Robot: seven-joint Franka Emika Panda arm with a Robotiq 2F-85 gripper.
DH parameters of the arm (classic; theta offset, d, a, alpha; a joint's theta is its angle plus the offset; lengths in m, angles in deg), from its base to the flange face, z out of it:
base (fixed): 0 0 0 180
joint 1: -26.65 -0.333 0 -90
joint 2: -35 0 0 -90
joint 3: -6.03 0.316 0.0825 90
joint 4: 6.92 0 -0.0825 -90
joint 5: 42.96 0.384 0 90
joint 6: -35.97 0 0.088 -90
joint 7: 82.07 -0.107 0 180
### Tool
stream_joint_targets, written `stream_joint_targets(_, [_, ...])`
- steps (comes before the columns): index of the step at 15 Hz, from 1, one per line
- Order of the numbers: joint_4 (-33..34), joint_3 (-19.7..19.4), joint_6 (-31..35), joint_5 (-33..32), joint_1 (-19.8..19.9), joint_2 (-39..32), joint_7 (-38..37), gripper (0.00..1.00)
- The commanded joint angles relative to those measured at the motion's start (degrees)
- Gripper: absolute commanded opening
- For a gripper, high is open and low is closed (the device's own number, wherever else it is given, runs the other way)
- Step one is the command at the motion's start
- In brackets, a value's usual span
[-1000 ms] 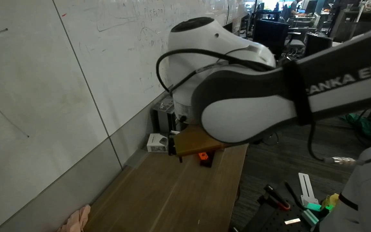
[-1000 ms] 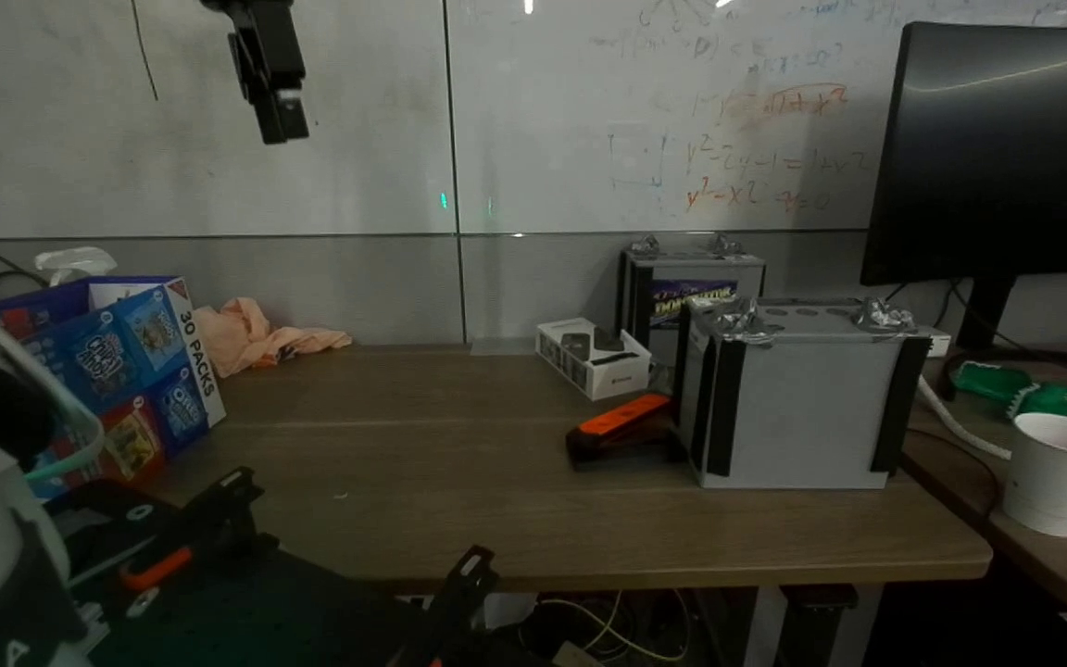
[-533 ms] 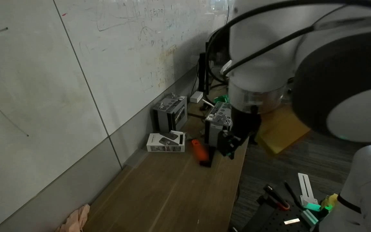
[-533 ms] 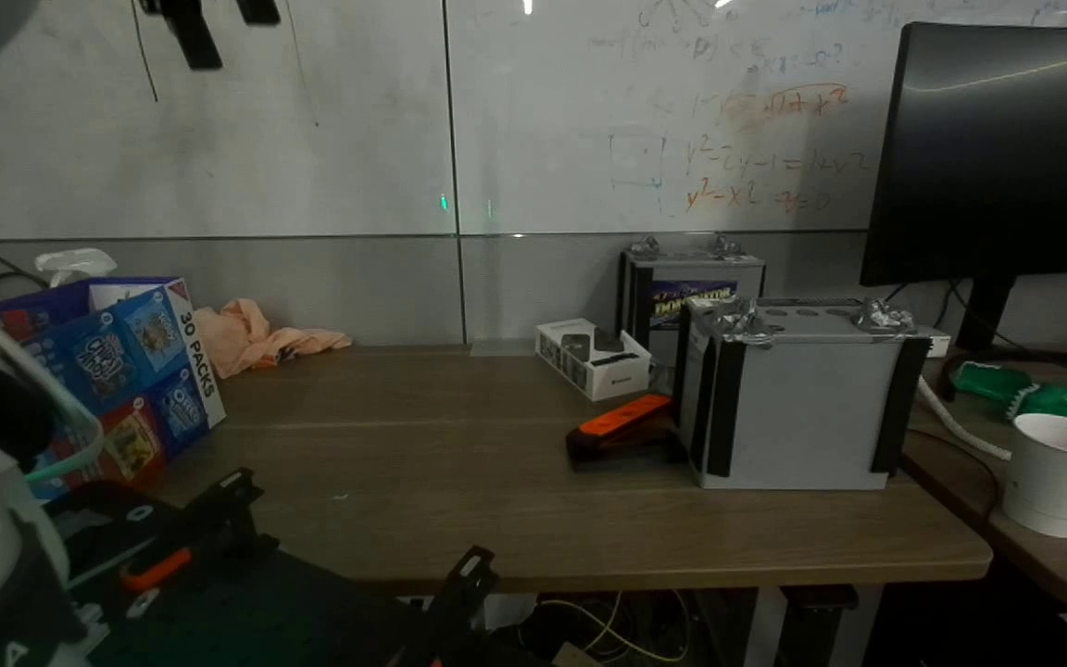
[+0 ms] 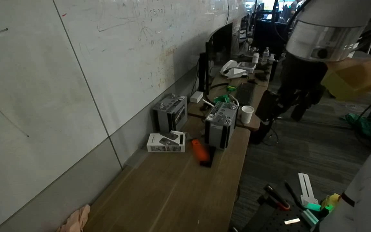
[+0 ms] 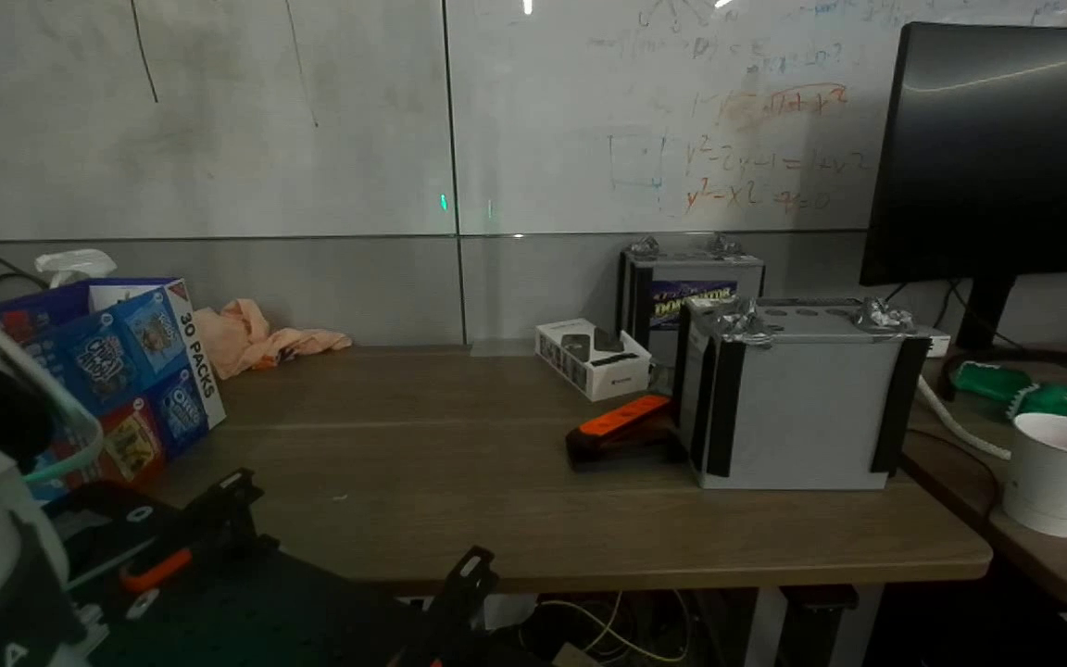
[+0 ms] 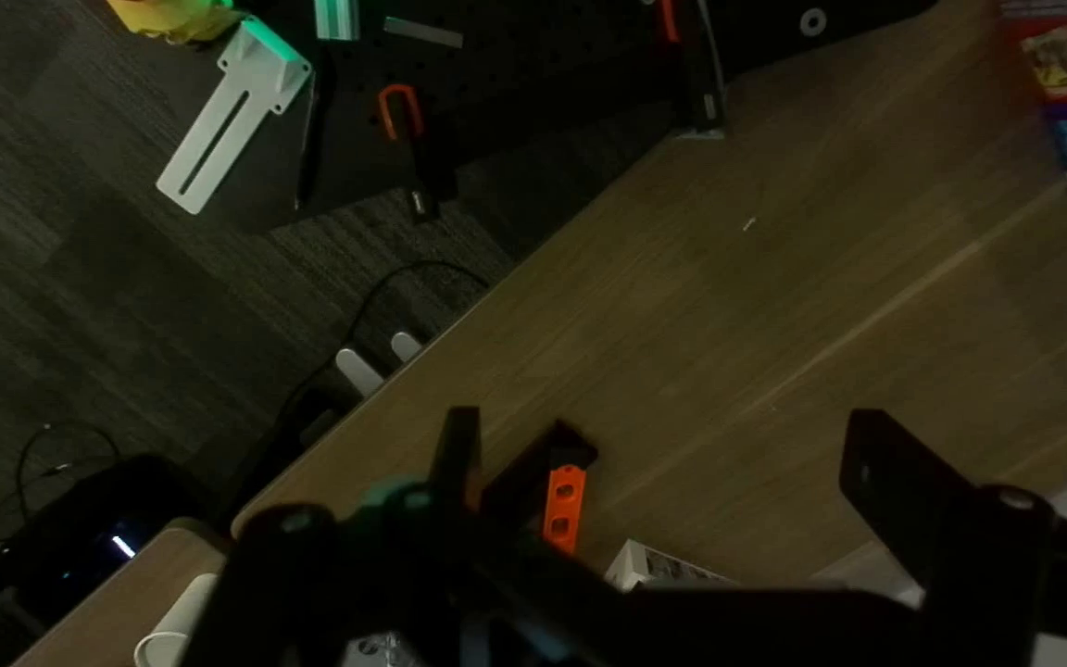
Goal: Place the white ropes inside the blue box then push the box to the left
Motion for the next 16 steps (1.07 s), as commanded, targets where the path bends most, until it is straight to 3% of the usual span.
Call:
stream_joint_targets(1, [2.31,0.24,-1.92,-0.05,3.45,-2.68,8.97,1.0])
stream_joint_targets(9, [0.4,-0.33,-0.42,-1.56,2.83,-2.76,21.53,1.0])
stream_joint_targets(16, [-0.26,0.17,-0.23,-0.43,3.41,-2.76,21.45,1.0])
